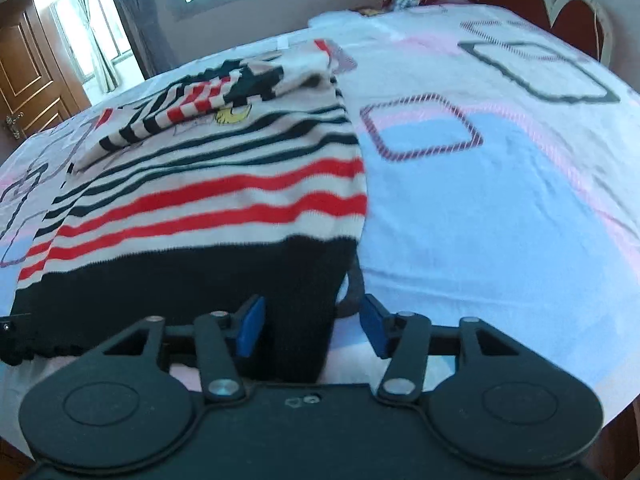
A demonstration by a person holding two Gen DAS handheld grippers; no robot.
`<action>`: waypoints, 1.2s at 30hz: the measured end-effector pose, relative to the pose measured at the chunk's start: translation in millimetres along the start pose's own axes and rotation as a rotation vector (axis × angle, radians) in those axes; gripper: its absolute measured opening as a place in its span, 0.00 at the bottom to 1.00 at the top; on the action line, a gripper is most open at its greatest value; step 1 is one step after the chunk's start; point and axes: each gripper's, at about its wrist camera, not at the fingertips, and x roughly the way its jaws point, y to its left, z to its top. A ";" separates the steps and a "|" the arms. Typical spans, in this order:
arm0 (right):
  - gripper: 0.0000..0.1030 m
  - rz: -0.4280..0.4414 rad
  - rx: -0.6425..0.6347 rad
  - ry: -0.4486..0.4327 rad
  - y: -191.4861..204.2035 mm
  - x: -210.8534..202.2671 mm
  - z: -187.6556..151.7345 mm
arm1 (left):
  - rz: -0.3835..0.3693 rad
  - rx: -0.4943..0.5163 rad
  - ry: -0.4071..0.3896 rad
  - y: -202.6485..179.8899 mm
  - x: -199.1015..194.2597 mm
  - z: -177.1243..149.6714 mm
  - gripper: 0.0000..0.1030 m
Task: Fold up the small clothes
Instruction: 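Grasp the black hem of the sweater with both tools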
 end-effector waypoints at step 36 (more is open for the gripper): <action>0.10 0.285 0.034 -0.217 25.4 40.6 154.7 | -0.078 -0.125 -0.238 -9.5 49.0 184.1 0.10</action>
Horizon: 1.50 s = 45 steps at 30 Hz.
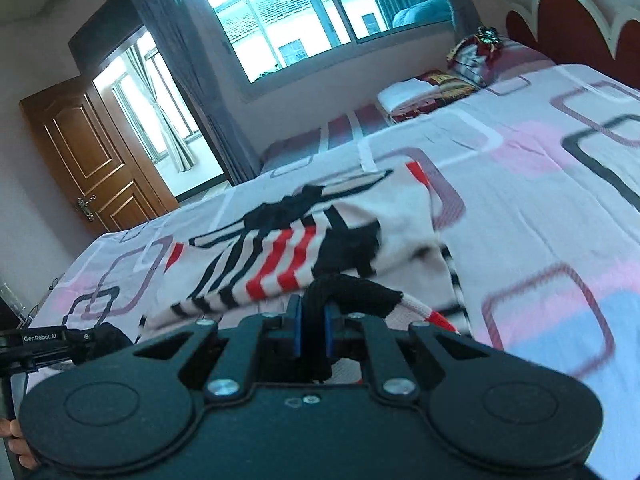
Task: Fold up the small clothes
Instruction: 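Grasp the black hem of the sweater with both tools, then lift the black hem with both tools and fold it over toward the collar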
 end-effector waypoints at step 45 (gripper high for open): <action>0.14 -0.091 -0.275 0.224 -26.2 187.5 63.8 | 0.080 0.213 0.132 -16.0 116.5 39.7 0.13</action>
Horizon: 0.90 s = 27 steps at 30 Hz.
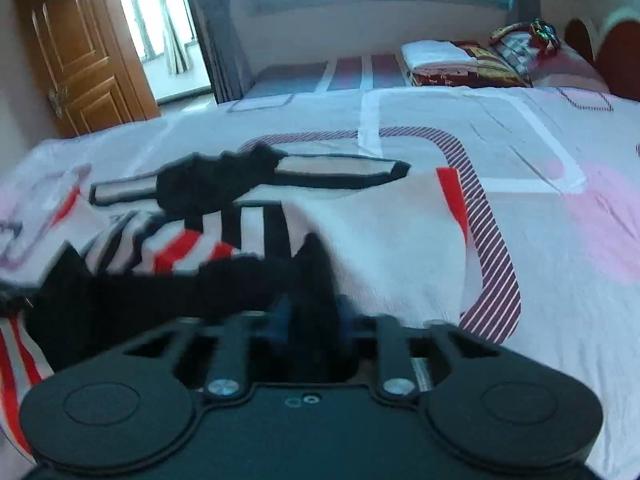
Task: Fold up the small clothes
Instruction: 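Lift the black hem with both tools and fold it over toward the collar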
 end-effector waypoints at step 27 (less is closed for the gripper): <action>0.04 -0.079 0.172 -0.195 -38.4 30.3 52.6 | 0.196 -0.238 -0.162 56.7 73.9 81.6 0.06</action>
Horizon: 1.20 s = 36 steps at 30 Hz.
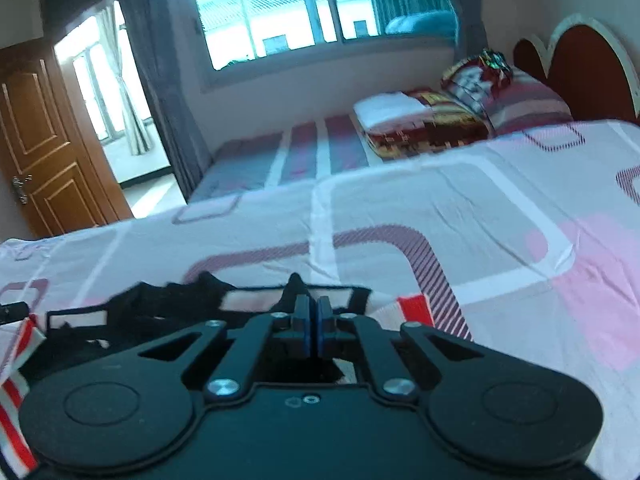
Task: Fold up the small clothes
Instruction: 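Lift the black hem with both tools and fold it over toward the collar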
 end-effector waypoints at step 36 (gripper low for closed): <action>0.05 -0.027 -0.059 0.021 0.4 11.7 -6.3 | 0.109 0.108 -0.044 -17.7 15.4 -14.3 0.05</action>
